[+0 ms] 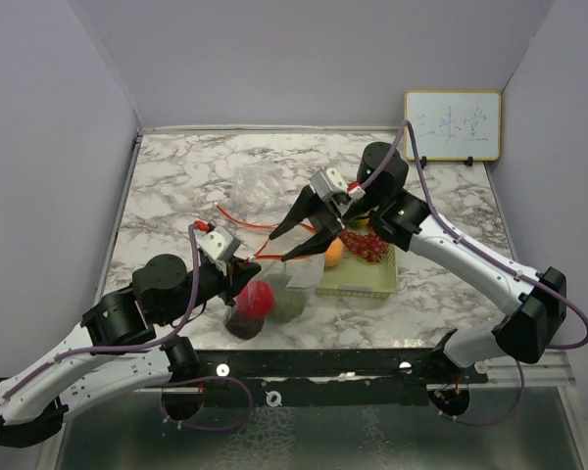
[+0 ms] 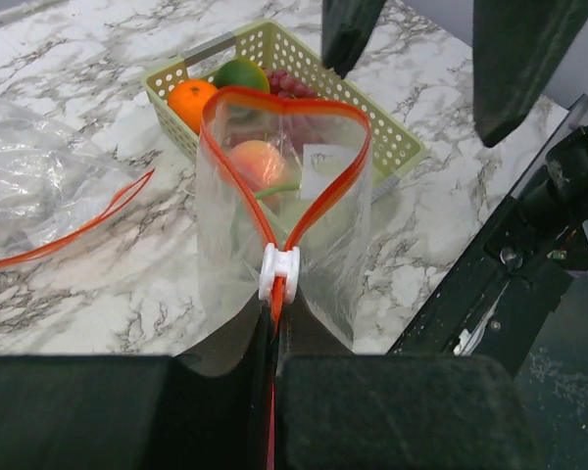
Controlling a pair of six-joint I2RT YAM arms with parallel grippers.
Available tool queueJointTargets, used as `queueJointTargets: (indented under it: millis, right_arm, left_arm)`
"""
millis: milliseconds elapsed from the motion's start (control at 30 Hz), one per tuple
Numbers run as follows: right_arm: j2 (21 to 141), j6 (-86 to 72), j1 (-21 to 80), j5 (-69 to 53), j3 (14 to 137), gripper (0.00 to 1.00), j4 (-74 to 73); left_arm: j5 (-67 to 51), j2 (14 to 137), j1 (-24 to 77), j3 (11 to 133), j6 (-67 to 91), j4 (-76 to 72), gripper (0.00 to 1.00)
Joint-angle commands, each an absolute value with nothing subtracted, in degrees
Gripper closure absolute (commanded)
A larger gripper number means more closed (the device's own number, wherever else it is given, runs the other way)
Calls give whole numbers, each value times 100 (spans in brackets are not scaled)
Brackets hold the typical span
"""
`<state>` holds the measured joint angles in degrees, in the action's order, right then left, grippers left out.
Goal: Place the food in the zip-top bag and seal the zipper
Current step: Zip the zipper food storage bag at the center of the board.
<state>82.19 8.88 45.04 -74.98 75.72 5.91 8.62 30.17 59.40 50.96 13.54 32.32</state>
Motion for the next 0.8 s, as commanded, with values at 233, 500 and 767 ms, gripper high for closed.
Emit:
queueJointTargets:
  millis: [233, 500, 767]
  right_arm:
    - [8804, -72, 4904, -7630, 7719, 61, 1303]
    - [9090, -511, 4931, -7366, 7818, 66, 1772]
    - [9199, -624, 4931, -7288, 7866, 65, 1928]
  left_arm:
    - [1002, 3061, 5971, 5168, 1456, 3120, 100]
    - [948, 2978, 5975, 5064, 1483, 3054, 100]
    - [943, 2898, 5977, 4974, 1485, 3001, 100]
